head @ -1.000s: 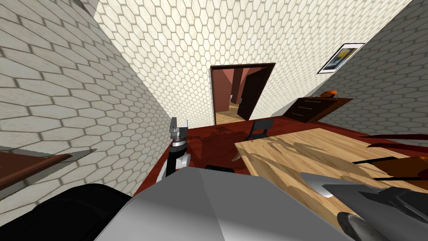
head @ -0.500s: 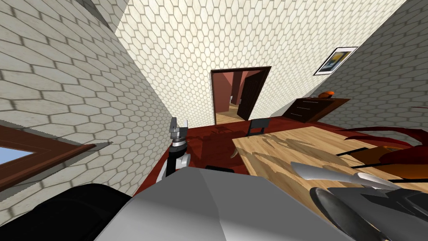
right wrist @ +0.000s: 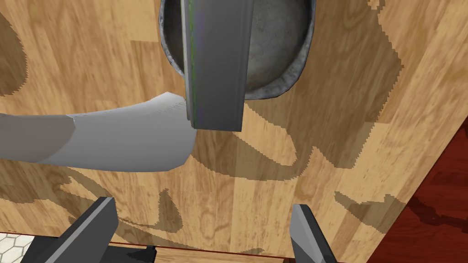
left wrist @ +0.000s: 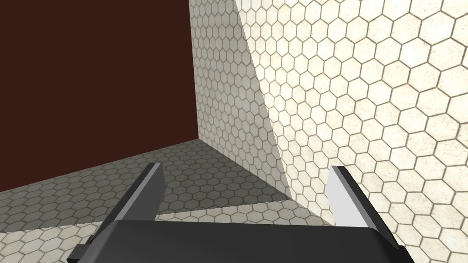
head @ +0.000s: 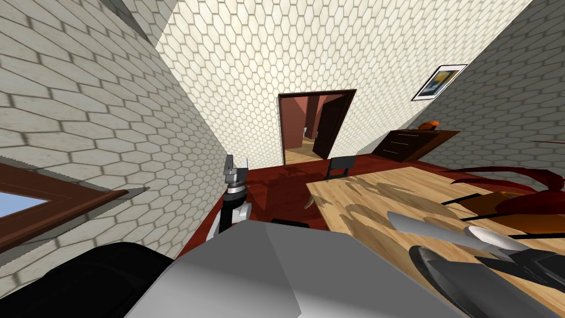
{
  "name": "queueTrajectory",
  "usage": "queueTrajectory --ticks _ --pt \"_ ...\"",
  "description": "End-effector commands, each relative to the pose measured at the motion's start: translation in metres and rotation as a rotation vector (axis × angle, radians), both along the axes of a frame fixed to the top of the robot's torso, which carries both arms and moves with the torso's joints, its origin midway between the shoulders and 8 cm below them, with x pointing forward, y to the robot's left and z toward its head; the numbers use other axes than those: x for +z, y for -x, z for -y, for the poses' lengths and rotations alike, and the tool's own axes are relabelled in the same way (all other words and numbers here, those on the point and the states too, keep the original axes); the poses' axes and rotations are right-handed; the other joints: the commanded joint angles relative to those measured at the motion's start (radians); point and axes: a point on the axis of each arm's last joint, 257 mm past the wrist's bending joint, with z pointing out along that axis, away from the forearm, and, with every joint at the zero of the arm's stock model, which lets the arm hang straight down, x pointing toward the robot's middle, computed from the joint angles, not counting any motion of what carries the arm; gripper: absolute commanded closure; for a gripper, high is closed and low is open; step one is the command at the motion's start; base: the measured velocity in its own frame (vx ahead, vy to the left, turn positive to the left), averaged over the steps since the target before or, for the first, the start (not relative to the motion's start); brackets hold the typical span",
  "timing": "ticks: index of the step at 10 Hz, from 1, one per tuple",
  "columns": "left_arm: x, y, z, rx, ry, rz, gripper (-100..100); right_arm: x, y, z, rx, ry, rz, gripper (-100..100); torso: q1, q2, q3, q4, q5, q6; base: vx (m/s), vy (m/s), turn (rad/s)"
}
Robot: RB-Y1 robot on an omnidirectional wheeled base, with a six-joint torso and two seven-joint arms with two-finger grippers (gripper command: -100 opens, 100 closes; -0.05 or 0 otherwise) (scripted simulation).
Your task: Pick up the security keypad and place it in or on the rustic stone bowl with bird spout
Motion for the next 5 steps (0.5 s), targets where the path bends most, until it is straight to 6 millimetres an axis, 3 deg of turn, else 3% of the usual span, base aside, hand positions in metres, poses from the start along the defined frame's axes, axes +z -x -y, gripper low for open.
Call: queueTrajectory --ticks 1,4,5 --pt "0.000 0.000 0.000 0.000 0.000 0.000 0 0.010 -0.003 -0.005 0.010 -0.012 -0.017 -100 0.000 0.000 0.000 0.000 0.000 0.000 0.059 -0.019 -0.005" --pt "0.000 0.000 0.000 0.000 0.000 0.000 0 0.026 -0.006 -0.013 0.024 -0.030 -0.044 -100 -0.003 -0.005 -0.003 -0.001 0.000 0.000 0.081 -0.045 0.003" --pt "0.000 0.000 0.000 0.000 0.000 0.000 0 0.022 -0.006 -0.009 0.021 -0.021 -0.034 -100 -0.003 -0.006 -0.004 -0.002 0.000 0.000 0.040 -0.017 0.006"
